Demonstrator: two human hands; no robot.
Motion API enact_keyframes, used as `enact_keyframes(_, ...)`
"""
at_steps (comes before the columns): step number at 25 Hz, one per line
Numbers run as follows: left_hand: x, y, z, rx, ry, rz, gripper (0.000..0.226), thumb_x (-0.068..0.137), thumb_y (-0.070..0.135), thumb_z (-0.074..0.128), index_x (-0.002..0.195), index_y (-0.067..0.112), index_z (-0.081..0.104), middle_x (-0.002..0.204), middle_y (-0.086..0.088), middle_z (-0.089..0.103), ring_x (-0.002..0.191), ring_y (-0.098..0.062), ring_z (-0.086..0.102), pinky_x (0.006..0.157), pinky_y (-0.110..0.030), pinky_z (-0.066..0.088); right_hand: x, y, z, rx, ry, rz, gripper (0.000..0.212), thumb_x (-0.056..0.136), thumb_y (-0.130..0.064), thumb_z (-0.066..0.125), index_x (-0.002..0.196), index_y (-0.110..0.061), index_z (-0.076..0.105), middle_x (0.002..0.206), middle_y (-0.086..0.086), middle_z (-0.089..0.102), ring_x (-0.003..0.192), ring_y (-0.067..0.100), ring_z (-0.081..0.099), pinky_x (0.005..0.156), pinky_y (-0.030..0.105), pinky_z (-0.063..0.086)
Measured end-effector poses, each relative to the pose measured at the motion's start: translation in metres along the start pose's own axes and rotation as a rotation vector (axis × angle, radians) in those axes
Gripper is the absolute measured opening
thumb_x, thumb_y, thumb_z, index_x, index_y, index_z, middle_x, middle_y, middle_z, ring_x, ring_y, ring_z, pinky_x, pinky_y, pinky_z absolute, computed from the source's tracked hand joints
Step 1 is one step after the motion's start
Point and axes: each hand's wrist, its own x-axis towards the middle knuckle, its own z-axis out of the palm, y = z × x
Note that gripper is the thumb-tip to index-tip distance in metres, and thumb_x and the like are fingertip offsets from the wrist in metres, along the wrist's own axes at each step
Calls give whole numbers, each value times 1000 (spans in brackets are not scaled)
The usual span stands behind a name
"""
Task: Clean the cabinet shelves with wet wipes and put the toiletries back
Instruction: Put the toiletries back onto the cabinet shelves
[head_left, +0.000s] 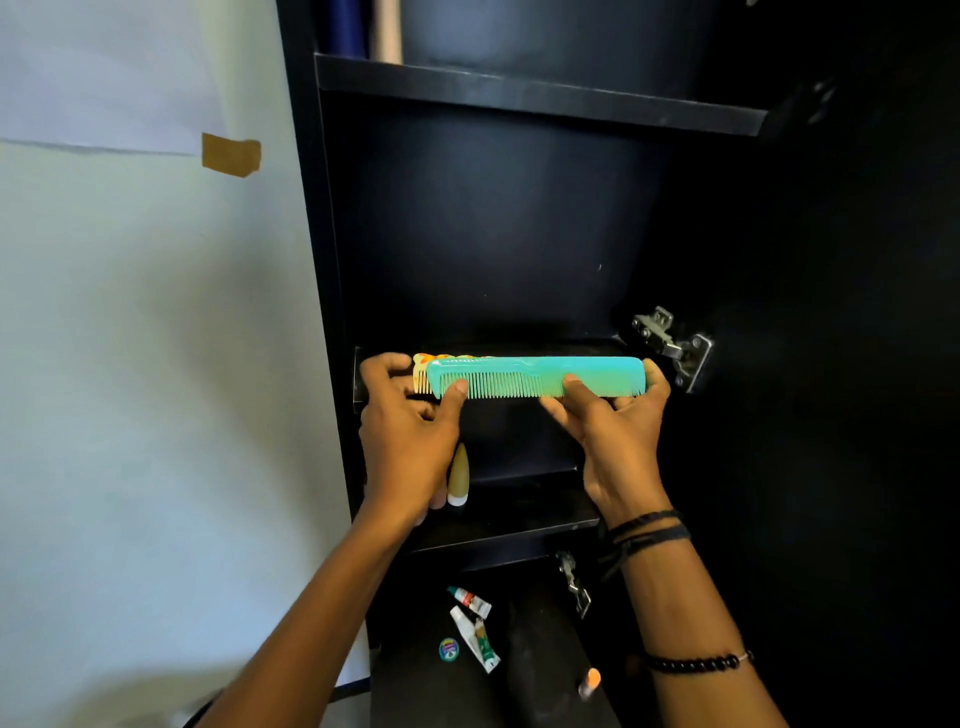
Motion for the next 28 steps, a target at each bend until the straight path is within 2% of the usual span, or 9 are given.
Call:
enact_keyframes(2,19,2,2,159,-56,23,51,85,32,68,126,14,43,95,12,60,76,-9,64,69,-20,53,16,-1,4,-86,-1,-9,62,81,9,66,132,-11,36,113,16,58,99,28,67,67,28,59)
enact_keyframes(5,44,1,6,407,-136,73,42,89,36,62,121,12,51,109,-3,66,95,-20,65,83,-36,55,44,-4,6,-277,-6,-24,45,81,5,69,121,1,50,95,9,64,85,20,67,64,21,58)
enact_keyframes(8,61,1,9,557,-182,67,41,89,40,61,116,10,54,114,-8,64,101,-26,62,78,-34,55,72,-4,4,-625,-16,-35,41,78,-14,76,114,-5,59,99,8,70,86,18,68,81,34,59)
enact_keyframes(10,69,1,12,643,-212,59,40,88,42,61,113,12,56,114,-8,62,103,-27,60,78,-35,52,82,-6,4,-812,-29,-50,41,74,-25,79,108,-9,63,98,5,70,88,19,68,87,42,57)
enact_keyframes(13,72,3,16,746,-241,65,39,90,41,58,115,12,56,116,-9,57,107,-28,56,77,-33,45,90,-14,8,-1054,-64,-80,49,74,-33,78,109,-2,62,100,7,65,96,23,63,92,43,52)
enact_keyframes(16,72,4,20,813,-267,73,43,90,44,57,118,11,55,119,-12,52,110,-31,53,85,-38,44,95,-19,11,-1308,-72,-140,57,77,-41,74,112,2,59,117,15,61,113,33,55,98,44,46)
enact_keyframes(19,73,2,20,825,-264,78,44,87,44,62,116,12,54,119,-11,52,110,-31,53,86,-39,45,96,-13,7,-1358,-82,-205,58,78,-41,73,118,-1,60,125,15,60,121,34,51,104,43,41)
enact_keyframes(22,75,-1,20,805,-245,87,46,84,41,67,118,13,54,119,-10,55,111,-30,53,86,-38,45,94,-11,2,-1330,-116,-235,62,76,-41,75,126,-9,58,131,8,59,126,29,49,106,38,39)
enact_keyframes(28,68,5,36,779,-173,152,55,82,45,68,124,14,52,121,-9,58,112,-31,54,80,-38,44,90,-7,-1,-1341,-22,-377,27,84,-27,70,105,-11,71,114,6,68,109,25,61,92,31,46)
